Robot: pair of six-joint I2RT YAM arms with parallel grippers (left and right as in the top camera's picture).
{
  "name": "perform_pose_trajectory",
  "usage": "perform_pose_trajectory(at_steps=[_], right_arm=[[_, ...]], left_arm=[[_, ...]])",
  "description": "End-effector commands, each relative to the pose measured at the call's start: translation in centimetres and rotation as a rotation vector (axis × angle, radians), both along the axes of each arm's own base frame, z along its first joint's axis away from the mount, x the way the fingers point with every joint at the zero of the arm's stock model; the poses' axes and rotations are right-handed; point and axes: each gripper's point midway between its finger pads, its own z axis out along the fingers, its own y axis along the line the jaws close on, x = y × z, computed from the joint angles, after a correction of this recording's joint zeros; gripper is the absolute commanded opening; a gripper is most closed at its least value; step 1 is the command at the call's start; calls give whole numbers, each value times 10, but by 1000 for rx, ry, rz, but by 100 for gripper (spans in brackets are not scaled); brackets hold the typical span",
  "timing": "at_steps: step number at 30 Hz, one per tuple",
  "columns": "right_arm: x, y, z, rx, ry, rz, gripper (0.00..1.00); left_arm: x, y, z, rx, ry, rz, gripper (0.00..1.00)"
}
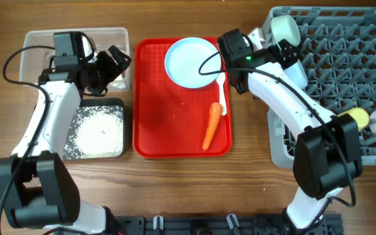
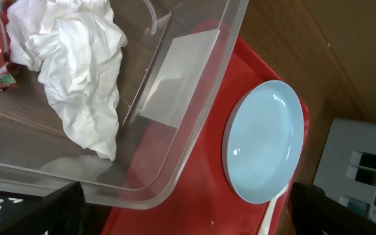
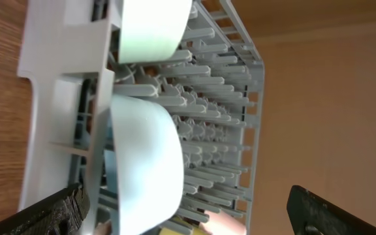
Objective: Sort waste into correct bins and load items into the dishwasher rack
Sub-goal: 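Reach the right gripper to the blue plate and grasp its edge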
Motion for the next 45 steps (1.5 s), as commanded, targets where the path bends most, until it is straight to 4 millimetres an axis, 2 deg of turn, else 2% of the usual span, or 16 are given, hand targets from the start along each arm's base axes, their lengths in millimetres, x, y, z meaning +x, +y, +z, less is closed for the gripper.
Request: perform_pose_trajectory(at_steps=[1, 3, 5, 7, 8, 9, 13, 15, 17, 19, 22, 25, 28, 33, 41, 45], right_arm=[[7, 15, 29, 148, -95, 34, 100], [9, 29, 42, 275, -129, 84, 100], [9, 59, 54, 485, -142, 190, 100], [4, 107, 63, 768, -114, 338, 97], [-1, 131, 69, 907, -99, 398, 91], [-4, 147, 72, 1005, -87, 426, 88], [-19, 209, 75, 1406, 22, 472, 85], [-21, 223, 68, 1469, 70, 485, 86], [-19, 226, 55, 1470, 98, 466, 87], [-16, 227, 39, 1470, 124, 429, 84], [-1, 215, -3, 1441, 101, 215, 78], [3, 205, -46, 1408, 108, 38, 61], [4, 196, -85, 1389, 97, -143, 52], [-1, 193, -132, 1357, 135, -283, 32], [-2, 184, -140, 1303, 116, -302, 31], [1, 177, -148, 1275, 81, -332, 27]], left_arm=[[1, 2, 3, 14, -15, -12, 100], [1, 2, 3, 14, -15, -12, 100], [1, 2, 3, 14, -14, -12, 100], [1, 2, 3, 14, -15, -12, 100], [1, 2, 3, 14, -14, -12, 100], [1, 2, 3, 14, -14, -12, 100], [1, 2, 3, 14, -15, -12, 100], [1, 2, 3, 14, -14, -12, 100], [1, 2, 3, 14, -14, -12, 100], [1, 2, 3, 14, -15, -12, 100], [1, 2, 3, 14, -14, -12, 100], [1, 2, 3, 14, -15, -12, 100], [1, 2, 3, 14, -14, -12, 100], [1, 2, 3, 14, -15, -12, 100], [1, 2, 3, 14, -15, -12, 100], [1, 2, 3, 14, -15, -12, 100]])
